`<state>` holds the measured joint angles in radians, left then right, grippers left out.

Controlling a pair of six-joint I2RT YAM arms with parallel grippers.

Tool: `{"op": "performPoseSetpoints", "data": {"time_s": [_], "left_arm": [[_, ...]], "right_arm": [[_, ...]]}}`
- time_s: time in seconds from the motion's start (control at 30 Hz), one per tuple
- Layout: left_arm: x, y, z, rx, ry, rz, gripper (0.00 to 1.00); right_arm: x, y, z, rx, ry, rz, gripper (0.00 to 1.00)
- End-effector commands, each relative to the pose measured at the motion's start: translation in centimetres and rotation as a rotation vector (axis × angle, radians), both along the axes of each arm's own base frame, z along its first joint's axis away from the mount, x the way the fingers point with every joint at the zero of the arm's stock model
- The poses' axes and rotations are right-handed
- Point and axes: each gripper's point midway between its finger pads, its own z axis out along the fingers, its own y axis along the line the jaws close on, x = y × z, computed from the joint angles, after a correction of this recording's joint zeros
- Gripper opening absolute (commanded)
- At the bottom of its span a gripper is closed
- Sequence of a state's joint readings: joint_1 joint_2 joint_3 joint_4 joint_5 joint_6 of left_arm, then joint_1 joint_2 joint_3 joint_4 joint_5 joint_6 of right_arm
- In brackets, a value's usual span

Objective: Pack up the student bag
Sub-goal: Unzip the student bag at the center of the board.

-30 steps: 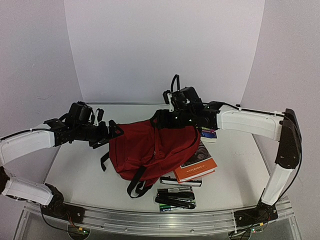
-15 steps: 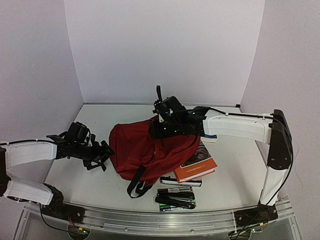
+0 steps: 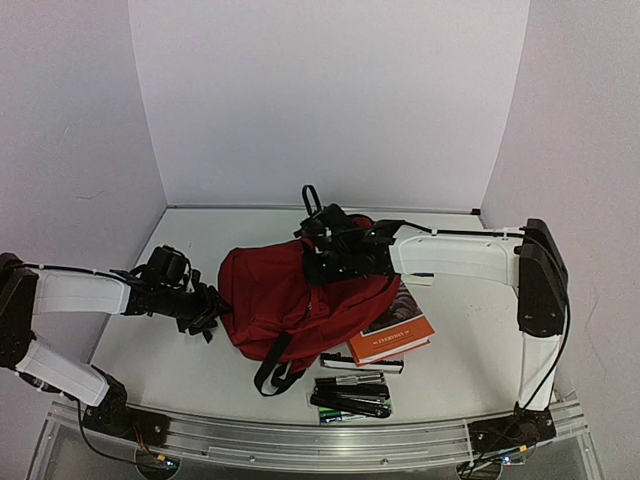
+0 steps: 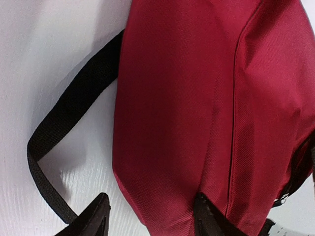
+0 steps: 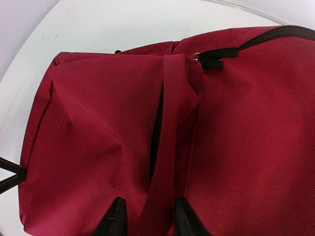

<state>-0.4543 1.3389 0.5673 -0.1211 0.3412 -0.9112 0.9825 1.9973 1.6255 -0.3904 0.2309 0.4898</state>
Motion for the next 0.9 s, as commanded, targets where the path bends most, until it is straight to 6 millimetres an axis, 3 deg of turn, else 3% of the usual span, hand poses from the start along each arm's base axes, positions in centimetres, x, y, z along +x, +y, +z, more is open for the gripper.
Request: {"op": "performPoseSetpoints", "data": {"time_s": [0.0, 0.13, 0.27, 0.57, 0.63, 0.8, 0.83, 0.87], "left_arm": [[2.4, -1.0, 0.4, -0.040, -0.049, -0.005, 0.40], [3.4, -1.3, -0.7, -0.069, -0.039, 0.018, 0.15], [4.8, -0.3, -0.6, -0.078, -0.055, 0.068, 0.01], [6.6, 2.5, -0.8, -0.078, -0.073, 0.127, 0.00], [6.8, 2.4, -0.5, -0.067, -0.086, 0.103, 0.00], [8.1, 1.6, 3.6, 0.012, -0.173, -0.045, 0.02], [8.6, 1.5, 5.1, 0.039, -0.204, -0.057, 0.06], [8.7, 1.5, 6.2, 0.087, -0.219, -0.061, 0.18]], "right_arm": [[0.8, 0.4, 1.8, 0.036, -0.032, -0.032, 0.18], [1.1, -0.3, 1.7, 0.057, -0.009, -0.057, 0.02], [1.8, -2.2, 1.0, 0.083, 0.039, -0.095, 0.00], [1.5, -5.1, -3.6, 0.209, 0.202, -0.138, 0.00], [1.0, -5.0, -4.1, 0.233, 0.227, -0.126, 0.00], [0.7, -4.1, -3.6, 0.292, 0.232, -0.095, 0.00], [0.7, -4.0, -3.4, 0.302, 0.230, -0.091, 0.00], [0.8, -3.9, -3.2, 0.309, 0.227, -0.089, 0.00]]}}
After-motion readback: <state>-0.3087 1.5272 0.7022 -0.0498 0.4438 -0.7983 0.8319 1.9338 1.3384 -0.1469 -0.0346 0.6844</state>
